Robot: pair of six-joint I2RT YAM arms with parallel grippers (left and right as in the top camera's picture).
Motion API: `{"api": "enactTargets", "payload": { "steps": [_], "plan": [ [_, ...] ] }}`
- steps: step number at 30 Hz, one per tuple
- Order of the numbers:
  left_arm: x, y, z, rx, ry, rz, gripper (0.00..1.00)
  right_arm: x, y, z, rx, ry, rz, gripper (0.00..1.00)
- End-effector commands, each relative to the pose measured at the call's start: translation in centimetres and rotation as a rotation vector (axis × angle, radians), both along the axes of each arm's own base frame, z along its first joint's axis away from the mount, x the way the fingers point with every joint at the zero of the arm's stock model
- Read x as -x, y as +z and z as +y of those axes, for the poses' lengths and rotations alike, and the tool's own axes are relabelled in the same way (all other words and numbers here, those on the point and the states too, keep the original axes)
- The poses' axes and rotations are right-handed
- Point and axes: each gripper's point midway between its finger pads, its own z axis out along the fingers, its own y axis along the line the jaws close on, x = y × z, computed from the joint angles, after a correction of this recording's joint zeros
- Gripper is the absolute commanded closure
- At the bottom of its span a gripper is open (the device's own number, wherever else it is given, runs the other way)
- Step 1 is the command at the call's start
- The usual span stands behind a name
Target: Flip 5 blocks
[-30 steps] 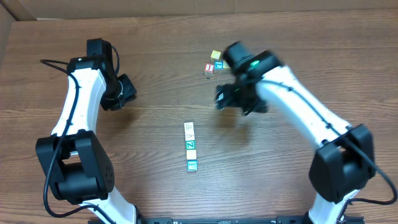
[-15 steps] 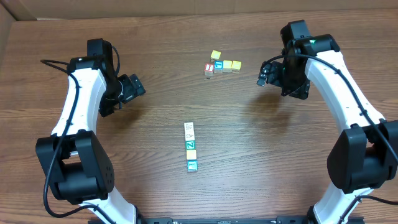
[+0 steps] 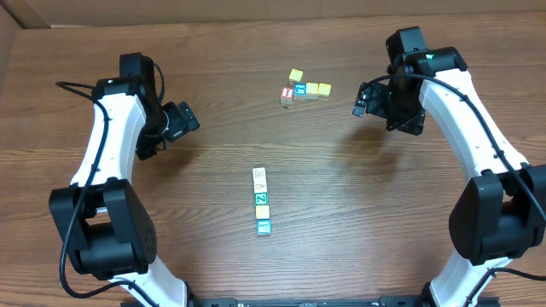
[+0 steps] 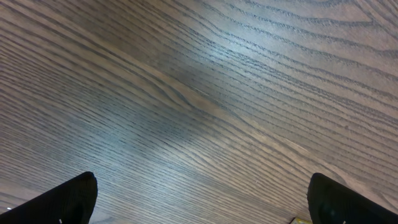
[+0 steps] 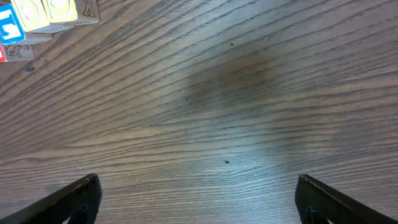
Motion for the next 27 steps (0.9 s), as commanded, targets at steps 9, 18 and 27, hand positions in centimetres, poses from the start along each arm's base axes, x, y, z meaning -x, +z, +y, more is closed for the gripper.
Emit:
{"api": "enactTargets", "payload": {
  "steps": [9,18,27],
  "plan": [
    [-0.3,0.0,-0.1,-0.004,-0.006,-0.002,0.0,-0.4,1.2,0.1,-0.007,0.008,-0.038,0.0],
    [-0.3,0.0,-0.1,-0.004,-0.006,-0.002,0.0,-0.1,5.5,0.3,-0.027,0.014,-0.154,0.0],
    [-0.3,0.0,-0.1,-0.004,-0.006,-0.002,0.0,2.2,14.3,-0.1,-0.069,0.014,-0.383,0.0]
  ]
}}
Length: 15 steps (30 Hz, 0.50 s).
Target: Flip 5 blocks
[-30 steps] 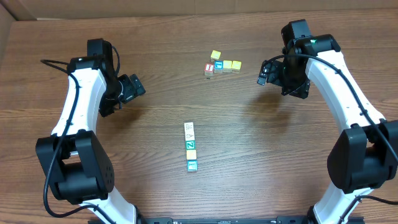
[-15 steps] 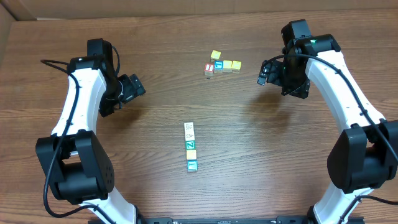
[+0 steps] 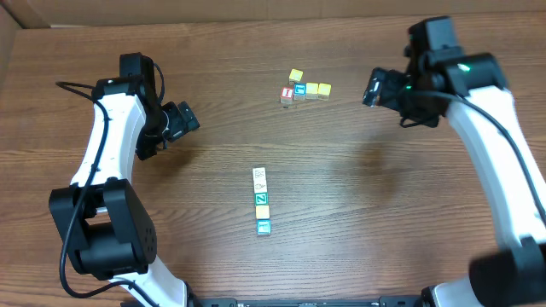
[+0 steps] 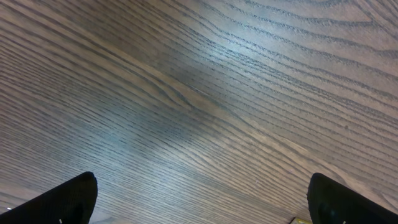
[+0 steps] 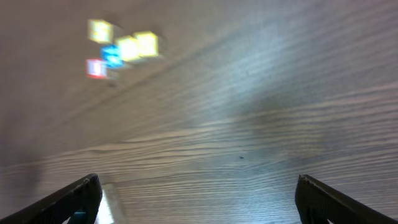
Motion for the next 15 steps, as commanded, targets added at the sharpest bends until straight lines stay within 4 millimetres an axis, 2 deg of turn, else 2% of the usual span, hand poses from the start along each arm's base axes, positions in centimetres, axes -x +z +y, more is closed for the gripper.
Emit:
{"api": "enactTargets", "payload": {
  "steps": [1,13,15],
  "plan": [
    [-0.3,0.0,-0.1,-0.004,-0.006,-0.001,0.0,1.1,4.2,0.0,-0.019,0.012,-0.117,0.0],
    [-0.3,0.0,-0.1,-0.004,-0.006,-0.002,0.0,4.5,10.6,-0.6,-0.052,0.011,-0.3,0.0],
    [-0.3,0.0,-0.1,-0.004,-0.006,-0.002,0.0,5.5,11.9,-1.6,-0.023,-0.015,-0.344,0.0]
  ]
}}
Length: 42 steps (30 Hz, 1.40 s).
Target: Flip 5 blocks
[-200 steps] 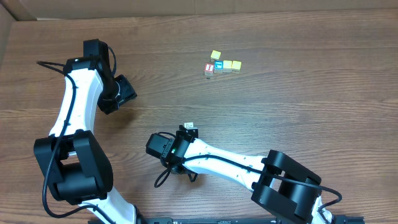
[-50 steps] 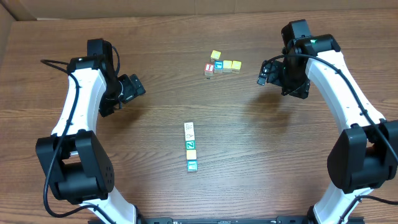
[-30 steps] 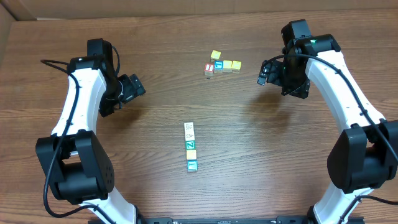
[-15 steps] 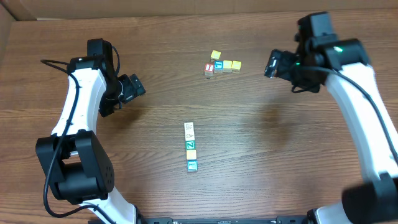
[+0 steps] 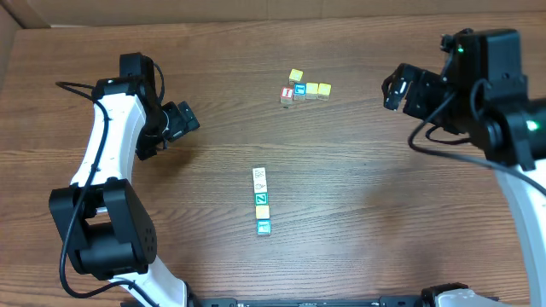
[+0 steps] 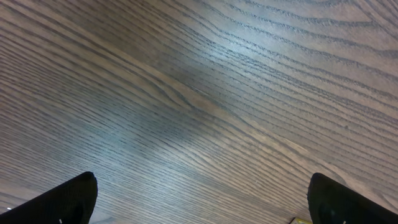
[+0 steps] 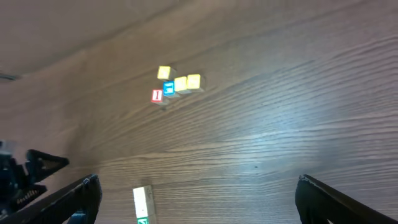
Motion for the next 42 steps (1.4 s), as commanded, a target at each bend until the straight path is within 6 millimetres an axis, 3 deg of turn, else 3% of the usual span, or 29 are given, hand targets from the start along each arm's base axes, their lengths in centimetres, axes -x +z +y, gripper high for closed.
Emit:
{"api": "enactTargets", "payload": {
  "steps": [1,4,10,20,23,28,33,38,42],
  "plan": [
    [-0.4,0.0,-0.1,-0.004,-0.006,-0.002,0.0,2.4,4.1,-2.2,0.059,-0.068,-0.138,0.0],
    [-0.3,0.0,-0.1,-0.004,-0.006,-0.002,0.0,4.7,6.6,-4.3,0.103,-0.139,-0.235,0.0],
    [-0.4,0.0,-0.1,-0.004,-0.006,-0.002,0.0,9.0,8.7,-7.6,0.171,-0.262,-0.357,0.0],
    [-0.3,0.0,-0.1,-0.004,-0.006,-0.001,0.0,15.3,6.8,-9.8,0.147,-0.334,-0.52,0.0],
    [-0.3,0.0,-0.1,-0.004,-0.006,-0.002,0.0,16.7,5.2,-10.6,0.138,-0.373,-0.618,0.0],
    [-0.3,0.0,-0.1,-0.004,-0.006,-0.002,0.0,17.6,2.6,-11.1,0.113,-0.409,-0.717,0.0],
    [-0.3,0.0,-0.1,-0.004,-0.006,-0.002,0.0,17.1,0.7,-11.0,0.081,-0.415,-0.81,0.0],
    [-0.3,0.0,-0.1,-0.004,-0.006,-0.001,0.0,15.7,0.2,-10.6,0.042,-0.407,-0.932,0.0],
    [-0.4,0.0,-0.1,-0.004,-0.006,-0.002,0.0,14.8,1.0,-10.3,0.007,-0.396,-1.066,0.0]
  ]
}}
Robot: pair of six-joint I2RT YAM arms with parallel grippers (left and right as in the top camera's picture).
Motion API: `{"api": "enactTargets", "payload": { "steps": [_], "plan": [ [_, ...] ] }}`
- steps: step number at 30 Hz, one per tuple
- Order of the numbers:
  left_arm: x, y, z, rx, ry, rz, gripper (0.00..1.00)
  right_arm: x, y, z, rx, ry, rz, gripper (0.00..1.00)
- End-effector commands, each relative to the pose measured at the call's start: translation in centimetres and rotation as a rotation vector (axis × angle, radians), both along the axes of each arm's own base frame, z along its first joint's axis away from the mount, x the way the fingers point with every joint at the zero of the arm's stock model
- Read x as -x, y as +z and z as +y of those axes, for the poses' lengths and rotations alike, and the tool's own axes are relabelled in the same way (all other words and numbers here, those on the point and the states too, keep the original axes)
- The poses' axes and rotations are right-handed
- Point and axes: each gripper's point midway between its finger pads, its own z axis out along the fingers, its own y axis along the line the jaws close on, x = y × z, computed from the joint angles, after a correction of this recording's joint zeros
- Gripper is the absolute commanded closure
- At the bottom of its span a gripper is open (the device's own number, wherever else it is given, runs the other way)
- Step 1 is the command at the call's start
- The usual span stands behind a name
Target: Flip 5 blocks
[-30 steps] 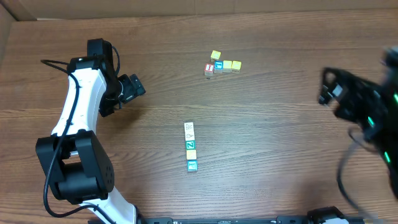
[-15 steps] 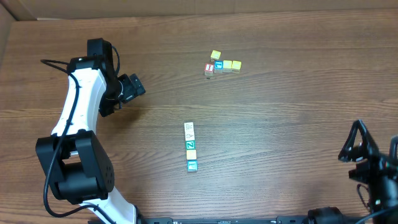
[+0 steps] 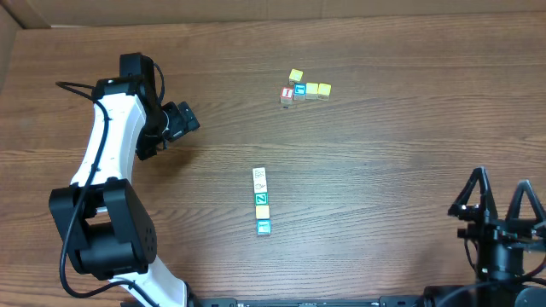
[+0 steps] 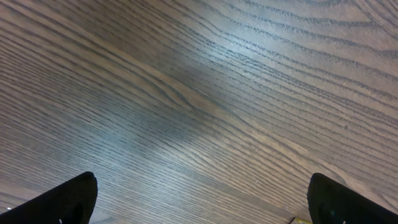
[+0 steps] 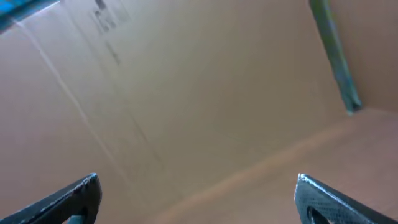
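A far cluster of small blocks (image 3: 304, 89), yellow, blue and red, lies on the wooden table. A near row of several blocks (image 3: 261, 200) runs toward the front at the middle. My left gripper (image 3: 183, 119) hangs open at the left, far from both groups; its wrist view shows the left gripper (image 4: 202, 202) over bare wood. My right gripper (image 3: 499, 198) is open at the front right corner, fingers spread and pointing away from the table. In its own view the right gripper (image 5: 199, 199) faces only a cardboard wall.
The wooden table (image 3: 384, 162) is ringed by a cardboard wall (image 5: 186, 93). The left arm (image 3: 111, 128) stretches along the left side. A sliver of yellow (image 4: 300, 221) shows at the bottom edge of the left wrist view.
The right arm has gone from high at the far right to the front right corner. Its camera now shows cardboard instead of the table and blocks. Left arm and blocks are unchanged.
The right gripper was open low over the table, just right of the far cluster. It then stood higher and further right, and later higher still with both block groups in its view. Now it is at the front right corner. The left arm and blocks stayed put.
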Motion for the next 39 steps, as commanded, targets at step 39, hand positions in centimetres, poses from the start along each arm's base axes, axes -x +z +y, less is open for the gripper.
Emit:
{"api": "enactTargets", "payload": {
  "steps": [39],
  "plan": [
    [-0.3,0.0,-0.1,-0.005,-0.006,-0.002,0.0,-5.7,-15.5,3.9,0.45,0.204,0.18,0.0]
  ]
}}
